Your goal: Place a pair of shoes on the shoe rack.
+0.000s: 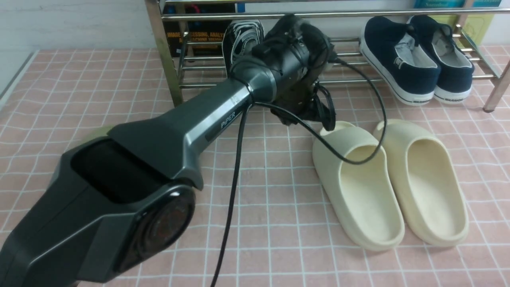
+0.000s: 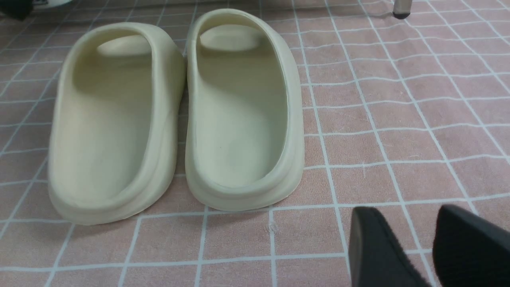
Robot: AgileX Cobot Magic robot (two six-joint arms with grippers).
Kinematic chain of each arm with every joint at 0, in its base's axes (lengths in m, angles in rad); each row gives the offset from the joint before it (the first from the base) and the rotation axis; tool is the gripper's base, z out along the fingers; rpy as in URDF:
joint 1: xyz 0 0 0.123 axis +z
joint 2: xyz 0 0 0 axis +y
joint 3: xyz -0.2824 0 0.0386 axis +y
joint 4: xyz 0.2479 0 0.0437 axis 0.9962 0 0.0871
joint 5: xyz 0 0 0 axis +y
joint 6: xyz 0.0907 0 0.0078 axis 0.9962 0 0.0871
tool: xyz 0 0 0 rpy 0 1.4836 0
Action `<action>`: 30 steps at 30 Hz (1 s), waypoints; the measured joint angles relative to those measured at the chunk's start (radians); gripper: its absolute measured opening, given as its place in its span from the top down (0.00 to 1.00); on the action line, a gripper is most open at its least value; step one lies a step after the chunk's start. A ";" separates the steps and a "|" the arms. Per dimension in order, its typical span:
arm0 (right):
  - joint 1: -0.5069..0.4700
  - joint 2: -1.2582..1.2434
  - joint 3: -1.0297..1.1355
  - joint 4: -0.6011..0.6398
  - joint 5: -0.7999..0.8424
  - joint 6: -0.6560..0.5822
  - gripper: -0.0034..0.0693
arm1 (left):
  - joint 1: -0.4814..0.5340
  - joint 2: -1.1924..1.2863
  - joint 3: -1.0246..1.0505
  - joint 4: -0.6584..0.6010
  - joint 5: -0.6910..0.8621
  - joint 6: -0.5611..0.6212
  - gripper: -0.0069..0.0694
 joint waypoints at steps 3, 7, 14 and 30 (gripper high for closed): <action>0.000 0.000 0.000 0.000 0.000 0.000 0.62 | 0.000 0.000 0.001 0.023 -0.065 -0.056 0.91; 0.000 0.000 0.000 0.000 0.000 0.000 0.62 | 0.000 0.000 0.001 0.030 -0.087 -0.078 0.90; 0.000 0.000 0.000 0.000 0.000 0.000 0.62 | 0.000 -0.017 -0.002 0.023 0.057 -0.080 0.90; 0.000 0.000 0.000 0.000 0.000 0.000 0.62 | 0.000 -0.645 -0.026 -0.020 0.229 0.137 0.90</action>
